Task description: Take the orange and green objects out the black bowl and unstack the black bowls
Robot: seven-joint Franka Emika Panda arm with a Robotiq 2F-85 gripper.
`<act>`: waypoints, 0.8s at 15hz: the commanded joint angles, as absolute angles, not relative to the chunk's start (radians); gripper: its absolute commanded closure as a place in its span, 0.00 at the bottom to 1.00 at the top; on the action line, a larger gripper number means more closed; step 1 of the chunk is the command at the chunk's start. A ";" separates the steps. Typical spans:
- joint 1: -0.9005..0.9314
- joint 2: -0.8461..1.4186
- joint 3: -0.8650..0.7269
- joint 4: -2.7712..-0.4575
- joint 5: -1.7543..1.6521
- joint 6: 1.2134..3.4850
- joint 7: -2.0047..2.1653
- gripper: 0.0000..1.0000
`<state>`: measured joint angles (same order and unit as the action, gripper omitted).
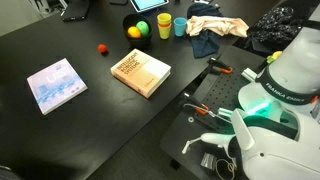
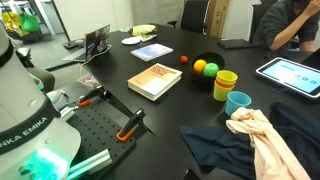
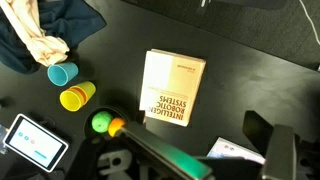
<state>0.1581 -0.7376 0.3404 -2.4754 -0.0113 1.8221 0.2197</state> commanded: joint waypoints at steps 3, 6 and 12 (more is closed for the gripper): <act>0.173 -0.736 0.329 -2.461 -0.021 1.821 0.229 0.00; 0.173 -0.736 0.329 -2.460 -0.021 1.820 0.229 0.00; 0.083 -0.554 0.286 -2.525 -0.136 2.046 0.218 0.00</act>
<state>0.1365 -0.6790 0.3183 -2.5122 -0.0622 1.9172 0.2194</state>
